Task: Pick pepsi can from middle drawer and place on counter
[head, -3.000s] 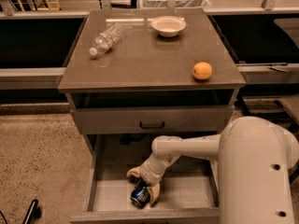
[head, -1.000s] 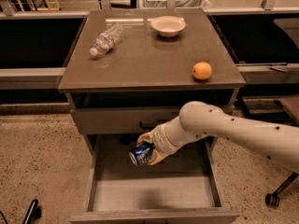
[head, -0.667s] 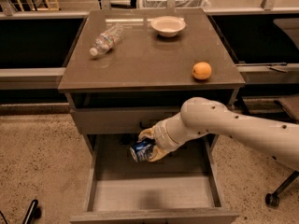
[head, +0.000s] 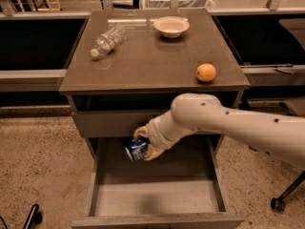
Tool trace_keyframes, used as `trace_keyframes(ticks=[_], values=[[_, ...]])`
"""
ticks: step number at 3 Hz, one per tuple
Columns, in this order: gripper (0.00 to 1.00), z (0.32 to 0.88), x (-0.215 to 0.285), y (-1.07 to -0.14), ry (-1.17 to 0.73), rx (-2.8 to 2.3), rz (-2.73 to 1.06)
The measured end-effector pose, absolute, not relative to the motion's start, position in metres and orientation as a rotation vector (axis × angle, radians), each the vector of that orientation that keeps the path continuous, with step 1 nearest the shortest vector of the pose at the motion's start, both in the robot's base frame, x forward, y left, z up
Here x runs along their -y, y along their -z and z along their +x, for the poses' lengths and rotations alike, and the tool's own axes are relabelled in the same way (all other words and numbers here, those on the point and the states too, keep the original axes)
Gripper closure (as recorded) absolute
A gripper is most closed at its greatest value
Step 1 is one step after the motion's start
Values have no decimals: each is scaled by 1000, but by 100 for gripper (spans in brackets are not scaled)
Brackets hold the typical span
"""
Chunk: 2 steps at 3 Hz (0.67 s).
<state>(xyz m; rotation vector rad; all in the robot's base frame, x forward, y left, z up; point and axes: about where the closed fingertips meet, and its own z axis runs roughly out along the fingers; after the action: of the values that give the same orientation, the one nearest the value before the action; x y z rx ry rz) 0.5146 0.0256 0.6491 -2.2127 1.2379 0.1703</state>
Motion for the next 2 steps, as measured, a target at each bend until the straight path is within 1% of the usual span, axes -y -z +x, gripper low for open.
trace_keyframes(ticks=[1, 2], values=[[100, 536, -65, -714, 28, -1183, -2326], [100, 554, -134, -790, 147, -1111, -2418]])
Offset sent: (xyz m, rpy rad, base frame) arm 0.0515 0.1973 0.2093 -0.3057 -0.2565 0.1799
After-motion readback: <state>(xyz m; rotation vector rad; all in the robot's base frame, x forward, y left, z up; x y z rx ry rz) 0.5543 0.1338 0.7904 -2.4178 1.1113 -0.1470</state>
